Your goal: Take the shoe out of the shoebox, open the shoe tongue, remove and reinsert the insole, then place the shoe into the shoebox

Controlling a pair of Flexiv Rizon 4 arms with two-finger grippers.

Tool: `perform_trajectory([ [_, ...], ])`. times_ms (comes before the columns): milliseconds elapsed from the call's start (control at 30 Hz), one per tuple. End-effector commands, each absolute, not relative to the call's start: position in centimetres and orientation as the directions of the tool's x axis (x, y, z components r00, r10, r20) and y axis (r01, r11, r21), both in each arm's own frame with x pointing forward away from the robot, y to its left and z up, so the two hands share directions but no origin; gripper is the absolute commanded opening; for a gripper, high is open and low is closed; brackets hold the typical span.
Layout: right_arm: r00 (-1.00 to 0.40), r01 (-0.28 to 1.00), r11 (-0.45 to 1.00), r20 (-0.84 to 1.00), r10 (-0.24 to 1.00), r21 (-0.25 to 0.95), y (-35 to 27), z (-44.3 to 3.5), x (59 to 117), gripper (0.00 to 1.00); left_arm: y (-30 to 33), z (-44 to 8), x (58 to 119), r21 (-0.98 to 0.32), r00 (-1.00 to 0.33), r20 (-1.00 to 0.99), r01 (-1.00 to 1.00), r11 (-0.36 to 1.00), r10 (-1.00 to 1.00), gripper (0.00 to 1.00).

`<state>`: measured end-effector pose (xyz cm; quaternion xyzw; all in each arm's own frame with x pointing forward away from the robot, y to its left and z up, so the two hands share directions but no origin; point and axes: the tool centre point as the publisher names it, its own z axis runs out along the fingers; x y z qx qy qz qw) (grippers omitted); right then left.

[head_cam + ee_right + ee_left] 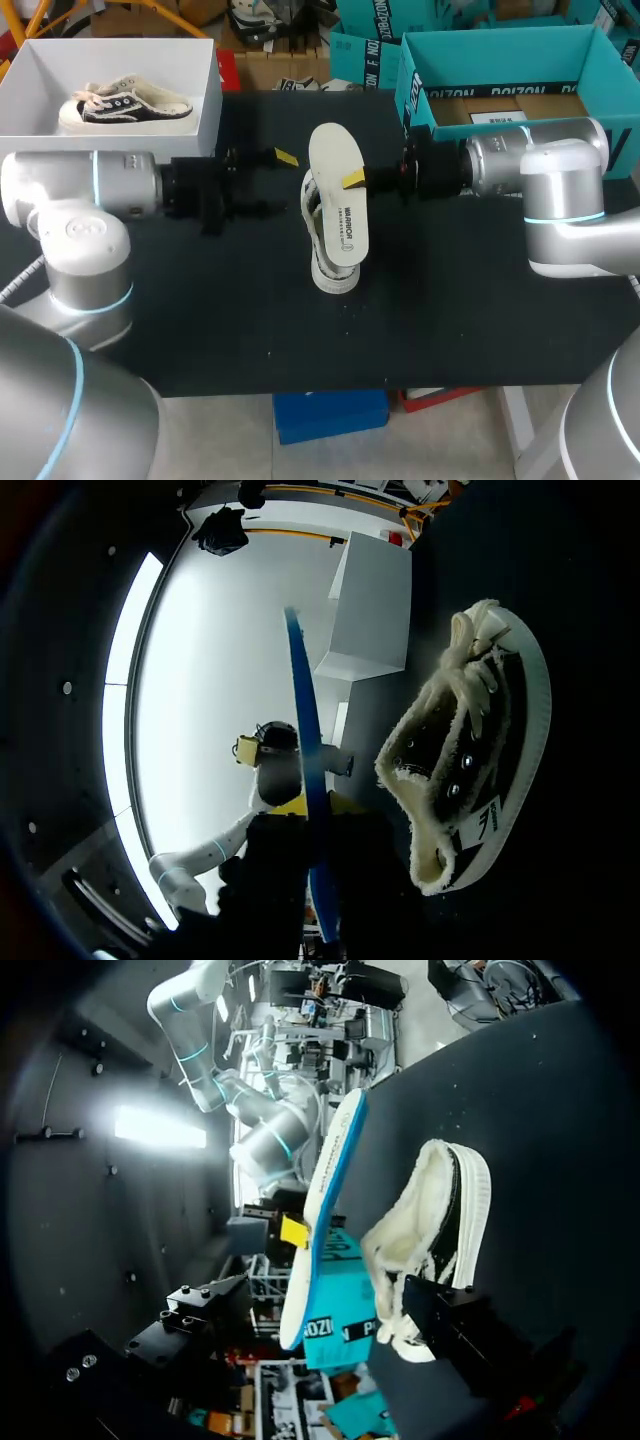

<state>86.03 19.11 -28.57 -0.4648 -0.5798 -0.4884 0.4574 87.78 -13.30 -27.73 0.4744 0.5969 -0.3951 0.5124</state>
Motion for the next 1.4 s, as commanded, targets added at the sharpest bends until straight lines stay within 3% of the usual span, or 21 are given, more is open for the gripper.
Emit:
perform_trajectory([
  [33, -0.149, 0.986, 0.092, 0.984, 0.094, 0.141, 19.2, -28.6, 86.1, 0.00, -13.7, -28.1, 86.7, 0.029, 0.014, -0.999, 0.942, 0.335, 0.048, 1.00],
  [733, -0.149, 0.986, 0.092, 0.984, 0.094, 0.141, 19.2, -28.6, 86.1, 0.00, -15.5, -26.8, 85.3, 0.041, 0.006, -0.996, 0.912, 0.409, 0.086, 1.00],
  [1400, -0.149, 0.986, 0.092, 0.984, 0.094, 0.141, 19.2, -28.6, 86.1, 0.00, -17.3, -27.1, 88.3, 0.036, 0.015, -0.999, 0.889, 0.457, 0.049, 1.00],
])
